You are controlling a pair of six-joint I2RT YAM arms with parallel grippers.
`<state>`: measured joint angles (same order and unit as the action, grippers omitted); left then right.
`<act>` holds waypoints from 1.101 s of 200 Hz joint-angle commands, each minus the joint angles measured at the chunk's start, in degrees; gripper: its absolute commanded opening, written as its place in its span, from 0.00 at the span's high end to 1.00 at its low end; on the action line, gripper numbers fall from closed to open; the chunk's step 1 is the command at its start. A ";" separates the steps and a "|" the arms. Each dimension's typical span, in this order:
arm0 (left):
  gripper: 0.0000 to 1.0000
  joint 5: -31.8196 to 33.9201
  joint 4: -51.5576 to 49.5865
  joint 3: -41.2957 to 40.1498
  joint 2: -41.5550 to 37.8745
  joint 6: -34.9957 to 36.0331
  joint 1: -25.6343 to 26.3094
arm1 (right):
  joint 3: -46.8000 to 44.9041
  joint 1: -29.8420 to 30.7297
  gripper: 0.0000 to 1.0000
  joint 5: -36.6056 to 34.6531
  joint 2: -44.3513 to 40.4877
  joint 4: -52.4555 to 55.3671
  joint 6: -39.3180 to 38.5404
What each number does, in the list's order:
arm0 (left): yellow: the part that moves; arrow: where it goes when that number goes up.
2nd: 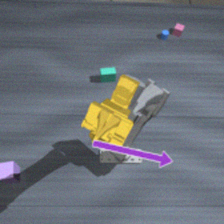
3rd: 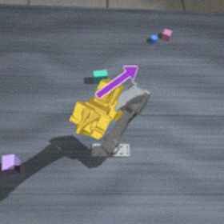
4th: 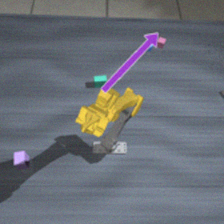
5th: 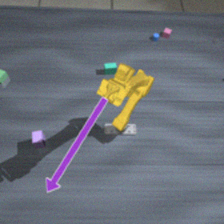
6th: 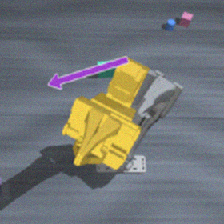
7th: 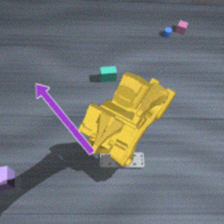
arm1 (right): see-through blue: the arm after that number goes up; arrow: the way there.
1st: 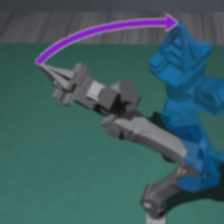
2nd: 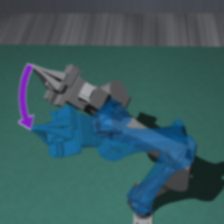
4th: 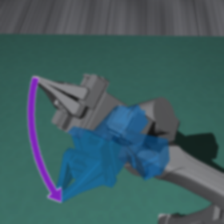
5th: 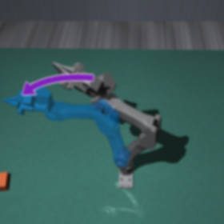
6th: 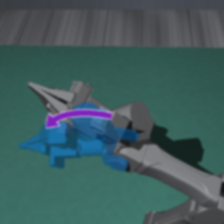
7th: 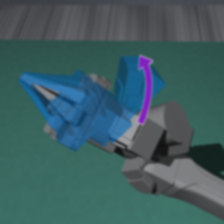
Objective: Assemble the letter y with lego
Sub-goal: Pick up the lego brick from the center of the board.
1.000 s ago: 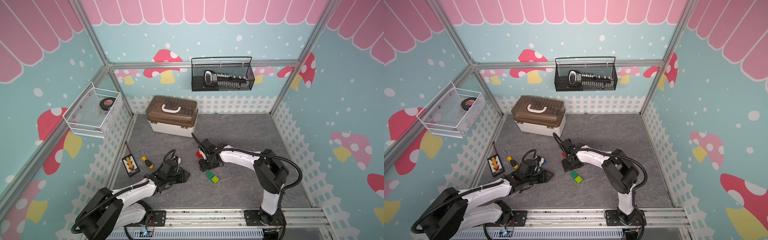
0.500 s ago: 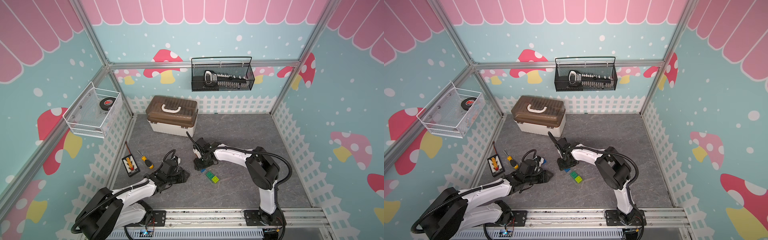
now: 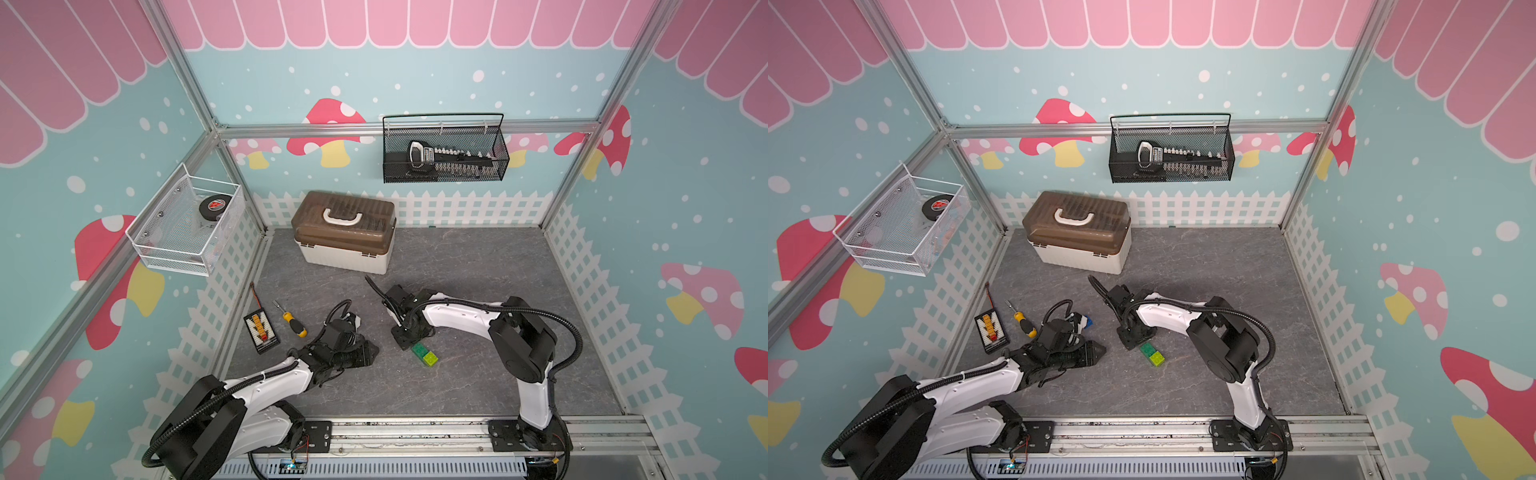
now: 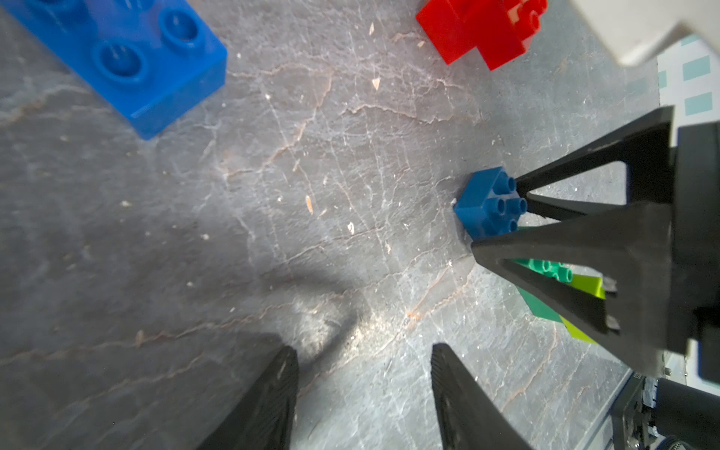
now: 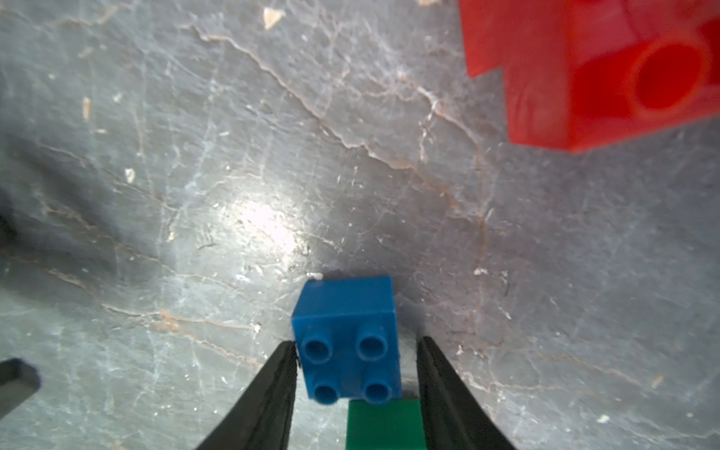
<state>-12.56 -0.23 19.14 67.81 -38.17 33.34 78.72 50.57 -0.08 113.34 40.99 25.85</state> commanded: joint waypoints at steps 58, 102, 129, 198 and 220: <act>0.44 1.18 0.04 -1.29 -0.42 -0.48 -0.21 | 2.22 0.59 0.53 -1.23 1.24 1.88 -2.20; 0.44 1.07 0.17 -1.38 -0.48 -0.56 -0.21 | 3.37 0.67 0.68 -0.51 2.23 2.03 -2.86; 0.44 1.39 -0.04 -1.51 -0.83 -0.54 -0.26 | 3.02 0.67 0.75 0.00 1.66 2.08 -3.14; 0.44 0.75 0.66 -1.47 -0.27 -0.62 -0.29 | -0.93 0.76 0.81 -3.00 -8.06 2.87 -6.30; 0.43 0.27 0.99 -1.38 -0.06 -0.67 -0.23 | -3.04 0.70 0.82 -2.35 -10.73 3.07 -7.13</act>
<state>-12.40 0.34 18.63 67.51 -38.22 33.34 77.76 50.74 -2.09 106.19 42.48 20.75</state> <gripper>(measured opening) 0.565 0.305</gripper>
